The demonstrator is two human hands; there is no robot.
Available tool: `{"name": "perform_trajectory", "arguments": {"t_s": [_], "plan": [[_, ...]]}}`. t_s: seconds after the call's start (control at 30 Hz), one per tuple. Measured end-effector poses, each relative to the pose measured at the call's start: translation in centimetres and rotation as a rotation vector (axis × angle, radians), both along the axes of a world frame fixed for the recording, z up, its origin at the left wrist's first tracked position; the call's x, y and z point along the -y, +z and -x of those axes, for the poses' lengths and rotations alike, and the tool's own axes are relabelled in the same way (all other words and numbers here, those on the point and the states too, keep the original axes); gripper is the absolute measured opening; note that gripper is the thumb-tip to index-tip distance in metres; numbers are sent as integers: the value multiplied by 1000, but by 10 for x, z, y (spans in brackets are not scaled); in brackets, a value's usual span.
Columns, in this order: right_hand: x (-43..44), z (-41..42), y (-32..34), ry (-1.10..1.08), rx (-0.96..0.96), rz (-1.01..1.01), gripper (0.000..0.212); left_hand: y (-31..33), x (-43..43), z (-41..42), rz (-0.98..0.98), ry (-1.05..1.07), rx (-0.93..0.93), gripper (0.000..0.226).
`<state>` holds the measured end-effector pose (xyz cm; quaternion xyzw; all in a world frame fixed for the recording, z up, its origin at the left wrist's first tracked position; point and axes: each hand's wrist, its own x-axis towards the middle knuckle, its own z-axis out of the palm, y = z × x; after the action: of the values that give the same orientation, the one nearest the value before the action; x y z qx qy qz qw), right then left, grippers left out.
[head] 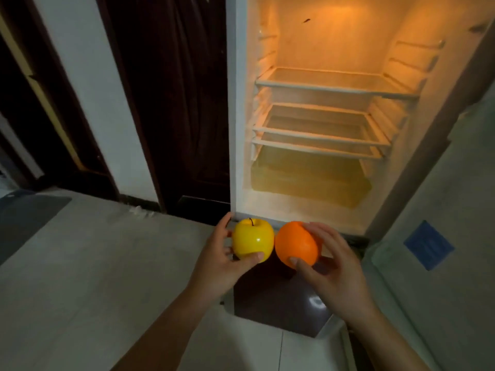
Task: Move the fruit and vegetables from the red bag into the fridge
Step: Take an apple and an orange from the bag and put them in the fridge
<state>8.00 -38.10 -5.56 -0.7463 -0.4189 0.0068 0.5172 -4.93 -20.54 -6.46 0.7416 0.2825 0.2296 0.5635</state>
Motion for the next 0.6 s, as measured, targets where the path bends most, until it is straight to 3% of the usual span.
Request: {"name": "perform_trajectory", "arguments": {"t_s": [0.1, 0.33, 0.47, 0.6], "plan": [[-9, -28, -5, -67, -21, 38, 62, 0, -16, -36, -109, -93, -21, 99], [-67, -112, -5, -153, 51, -45, 67, 4, -78, -133, -280, -159, -36, 77], [-101, -169, 22, -175, 78, -93, 69, 33, -113, -195, -378, -154, 3, 76], [-125, -224, 64, -182, 208, -194, 66, 78, -137, -250, -614, -54, 115, 81]]}}
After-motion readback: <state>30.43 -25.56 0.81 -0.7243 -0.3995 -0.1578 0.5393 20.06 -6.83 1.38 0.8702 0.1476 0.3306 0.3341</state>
